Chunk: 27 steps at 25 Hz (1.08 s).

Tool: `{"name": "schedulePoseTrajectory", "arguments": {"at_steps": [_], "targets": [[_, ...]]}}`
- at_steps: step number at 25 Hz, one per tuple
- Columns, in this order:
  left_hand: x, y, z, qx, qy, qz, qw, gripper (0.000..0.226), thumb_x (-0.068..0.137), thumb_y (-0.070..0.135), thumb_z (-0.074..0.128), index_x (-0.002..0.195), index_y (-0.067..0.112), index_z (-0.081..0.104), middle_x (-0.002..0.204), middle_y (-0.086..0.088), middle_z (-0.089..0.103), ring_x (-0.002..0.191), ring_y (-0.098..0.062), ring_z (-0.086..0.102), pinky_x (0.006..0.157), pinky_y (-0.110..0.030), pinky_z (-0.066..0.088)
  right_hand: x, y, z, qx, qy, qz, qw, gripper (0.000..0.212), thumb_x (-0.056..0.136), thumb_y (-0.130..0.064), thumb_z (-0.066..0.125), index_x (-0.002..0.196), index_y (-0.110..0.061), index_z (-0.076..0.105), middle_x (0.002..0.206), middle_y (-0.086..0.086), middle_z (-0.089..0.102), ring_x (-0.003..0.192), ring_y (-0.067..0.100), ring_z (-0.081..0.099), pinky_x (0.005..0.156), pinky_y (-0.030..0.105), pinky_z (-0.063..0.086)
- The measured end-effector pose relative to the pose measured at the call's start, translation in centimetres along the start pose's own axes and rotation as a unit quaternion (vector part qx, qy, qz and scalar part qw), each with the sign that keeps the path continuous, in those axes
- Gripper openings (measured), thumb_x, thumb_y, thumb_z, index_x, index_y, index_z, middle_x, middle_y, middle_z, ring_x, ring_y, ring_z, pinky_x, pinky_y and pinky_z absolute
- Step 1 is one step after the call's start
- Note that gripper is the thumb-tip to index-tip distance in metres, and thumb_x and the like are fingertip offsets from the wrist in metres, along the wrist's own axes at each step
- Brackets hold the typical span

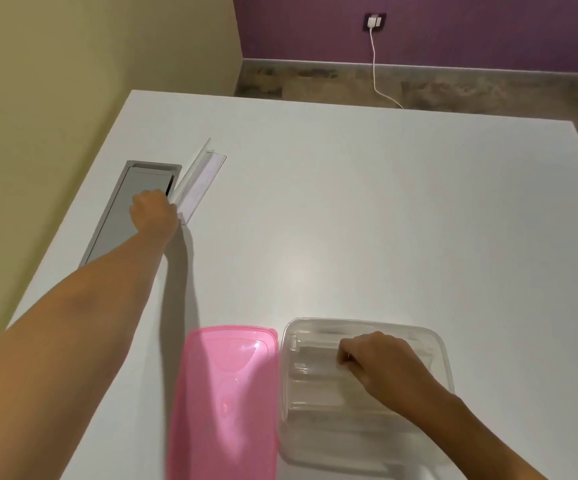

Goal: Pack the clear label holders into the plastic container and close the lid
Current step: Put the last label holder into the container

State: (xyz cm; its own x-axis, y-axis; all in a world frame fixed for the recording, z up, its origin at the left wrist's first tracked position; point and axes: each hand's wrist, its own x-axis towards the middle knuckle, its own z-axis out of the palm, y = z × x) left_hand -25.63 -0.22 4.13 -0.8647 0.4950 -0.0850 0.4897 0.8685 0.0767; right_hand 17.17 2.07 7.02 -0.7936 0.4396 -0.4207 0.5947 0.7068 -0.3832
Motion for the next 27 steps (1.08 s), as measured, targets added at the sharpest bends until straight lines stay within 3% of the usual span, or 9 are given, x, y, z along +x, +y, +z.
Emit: {"name": "schedulePoseTrajectory", "arguments": {"at_steps": [5,10,13,15,17,20,24,27], "targets": [[1.2,0.3,1.8,-0.035,-0.032,-0.042,0.998,0.014,0.088,-0.001,0.060,0.096,-0.012,0.063,0.100,-0.030,0.065,0.095,-0.044,0.063,0.078,-0.047,0.053,0.2,-0.1,-0.2,0.015,-0.016,0.011,1.000,0.014,0.095,-0.024,0.050,0.099,-0.027,0.063,0.097,-0.008,0.070,0.085,0.012,0.065,0.077,0.027,0.052],[1.6,-0.1,1.7,-0.108,0.007,-0.083,0.991,0.012,0.087,-0.010,0.055,0.091,-0.012,0.066,0.082,-0.028,0.066,0.093,-0.046,0.064,0.076,-0.047,0.054,-0.1,-0.2,-0.2,0.028,-0.007,0.013,0.999,0.014,0.095,-0.025,0.051,0.101,-0.025,0.064,0.100,-0.007,0.071,0.087,0.012,0.065,0.075,0.021,0.047],[0.6,-0.4,1.0,-0.190,0.032,-0.078,0.978,0.018,0.087,-0.006,0.055,0.098,-0.007,0.070,0.061,-0.013,0.055,0.085,-0.038,0.066,0.069,-0.033,0.048,-0.7,-0.4,-0.3,0.042,0.014,0.011,0.999,0.015,0.095,-0.027,0.052,0.103,-0.025,0.064,0.101,-0.008,0.071,0.089,0.011,0.065,0.077,0.022,0.048],[-1.2,-0.1,0.5,-0.269,0.030,-0.049,0.961,0.017,0.087,-0.001,0.060,0.099,-0.003,0.072,0.075,-0.015,0.065,0.076,-0.033,0.066,0.071,-0.029,0.050,-1.1,-0.6,-0.4,0.058,0.038,0.011,0.998,0.014,0.094,-0.029,0.053,0.103,-0.027,0.064,0.099,-0.010,0.072,0.088,0.009,0.064,0.076,0.022,0.049],[-3.8,0.1,-0.1,-0.363,0.008,-0.032,0.931,0.015,0.085,0.000,0.065,0.099,-0.001,0.072,0.092,-0.018,0.072,0.060,-0.022,0.066,0.076,-0.037,0.059,-1.7,-0.8,-0.5,0.089,0.064,0.019,0.994,0.013,0.093,-0.030,0.055,0.100,-0.030,0.065,0.093,-0.013,0.072,0.084,0.006,0.063,0.072,0.019,0.049],[-8.4,0.3,-1.4,-0.488,-0.041,-0.026,0.872,0.014,0.082,0.005,0.071,0.096,0.004,0.073,0.086,-0.010,0.073,0.045,-0.005,0.064,0.070,-0.031,0.062,-2.8,-1.2,-0.8,0.180,0.105,0.059,0.976,0.015,0.092,-0.032,0.053,0.092,-0.034,0.067,0.080,-0.021,0.068,0.075,0.000,0.062,0.064,0.014,0.049],[-15.2,1.1,-3.8,-0.624,-0.174,-0.036,0.761,0.009,0.083,0.004,0.068,0.083,0.009,0.075,0.064,-0.002,0.074,0.055,-0.012,0.069,0.062,-0.020,0.061,-3.8,-2.1,-1.3,0.279,0.181,0.067,0.941,0.012,0.088,-0.025,0.062,0.085,-0.034,0.070,0.074,-0.018,0.070,0.072,-0.001,0.065,0.062,0.012,0.052],[-20.2,2.2,-5.3,-0.678,-0.289,-0.078,0.671,0.028,0.089,-0.006,0.055,0.071,0.002,0.075,0.062,-0.008,0.072,0.057,-0.012,0.071,0.057,-0.017,0.058,-4.2,-3.2,-1.9,0.372,0.228,0.065,0.897,0.014,0.086,-0.016,0.066,0.086,-0.029,0.072,0.073,-0.008,0.073,0.064,0.003,0.067,0.058,0.010,0.050]]}}
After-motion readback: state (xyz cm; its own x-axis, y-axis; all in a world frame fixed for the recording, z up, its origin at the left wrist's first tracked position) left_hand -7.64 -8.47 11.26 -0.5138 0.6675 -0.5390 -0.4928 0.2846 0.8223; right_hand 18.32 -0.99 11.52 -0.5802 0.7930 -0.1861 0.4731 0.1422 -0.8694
